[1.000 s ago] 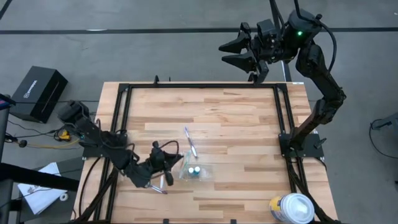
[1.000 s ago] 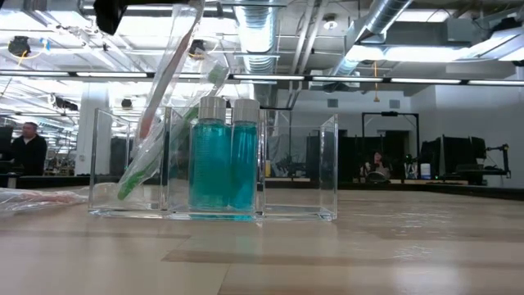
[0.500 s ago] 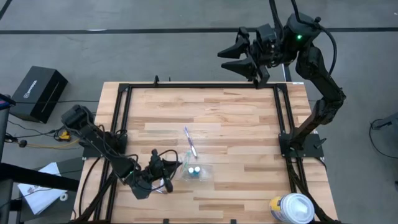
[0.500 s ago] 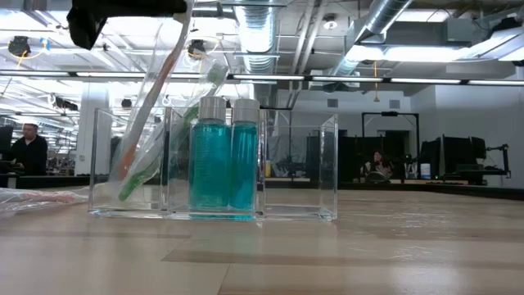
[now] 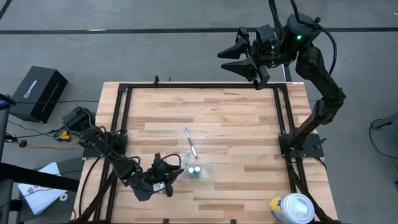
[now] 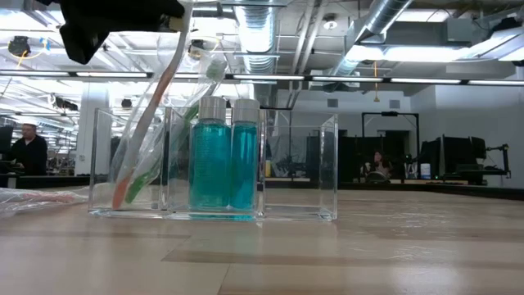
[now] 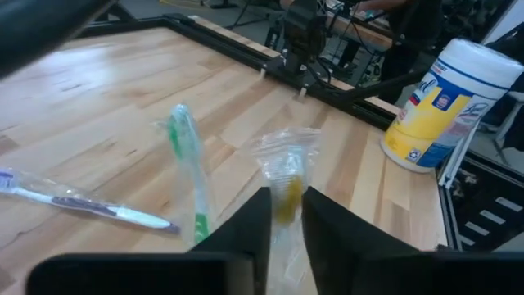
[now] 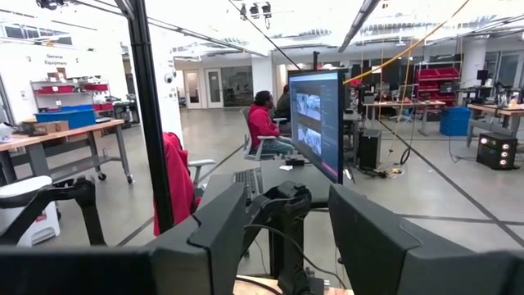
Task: Pick & Place toothbrushing station
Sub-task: Put the orange toothbrush into the transparent organizer, then put the violet toothbrush into the transparent organizer
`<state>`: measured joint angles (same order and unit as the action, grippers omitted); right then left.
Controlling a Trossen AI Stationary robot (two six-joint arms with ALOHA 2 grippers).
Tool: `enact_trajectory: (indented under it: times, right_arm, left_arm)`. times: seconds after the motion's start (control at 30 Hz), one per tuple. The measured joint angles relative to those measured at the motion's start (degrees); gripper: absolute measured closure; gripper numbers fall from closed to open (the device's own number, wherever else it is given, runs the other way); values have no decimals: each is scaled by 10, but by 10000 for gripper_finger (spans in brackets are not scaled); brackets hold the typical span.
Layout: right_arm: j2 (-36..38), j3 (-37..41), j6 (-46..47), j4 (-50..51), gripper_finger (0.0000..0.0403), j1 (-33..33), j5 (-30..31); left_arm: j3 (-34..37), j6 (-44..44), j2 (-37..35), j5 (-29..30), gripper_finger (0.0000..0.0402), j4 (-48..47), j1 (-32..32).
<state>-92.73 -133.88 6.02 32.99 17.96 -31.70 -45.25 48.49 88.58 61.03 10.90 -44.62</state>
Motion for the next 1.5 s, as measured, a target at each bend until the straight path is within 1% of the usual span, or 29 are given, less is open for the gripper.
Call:
enact_trajectory:
  times: [0.27,0.47,0.6,0.7,0.8,0.87,0.93,1.0,1.03,1.07,1.13,1.2,1.33,1.43,1.5]
  right_arm:
    - [0,0,-2,0,234,1,0]
    - [0,0,-6,0,234,12,-11]
    - [0,0,-6,0,234,19,-15]
    - [0,0,-7,0,234,22,-15]
    - [0,0,-22,-1,234,21,-15]
    - [0,0,-28,-1,234,21,-15]
    - [0,0,-30,-1,234,21,-15]
    - [0,0,-30,-1,234,21,-15]
    - [0,0,-30,-1,234,21,-15]
    - [0,0,-32,-1,234,21,-15]
    - [0,0,-35,-1,234,21,-15]
    - [0,0,-35,-1,234,21,-15]
    - [0,0,-36,-1,234,21,-15]
    - [0,0,-37,-1,234,21,-15]
    - [0,0,-46,-1,234,21,-15]
  left_arm:
    - [0,0,-29,0,261,0,0]
    - [0,-2,-56,8,219,-2,0]
    - [0,-19,-88,22,203,-8,4]
    - [0,-28,-120,32,198,-9,24]
    - [0,-28,-158,41,198,-9,65]
    - [0,-30,-183,29,198,-18,99]
    - [0,-32,-209,-8,198,-34,146]
    - [0,4,-234,-54,198,-67,205]
    - [0,29,-244,-87,198,-86,240]
    - [0,58,-253,-129,198,-111,278]
    - [0,97,-262,-231,198,-161,355]
    - [0,108,-262,-329,198,-210,423]
    - [0,102,-246,-467,198,-256,535]
    - [0,98,-219,-552,198,-257,599]
    - [0,89,-196,-594,198,-258,625]
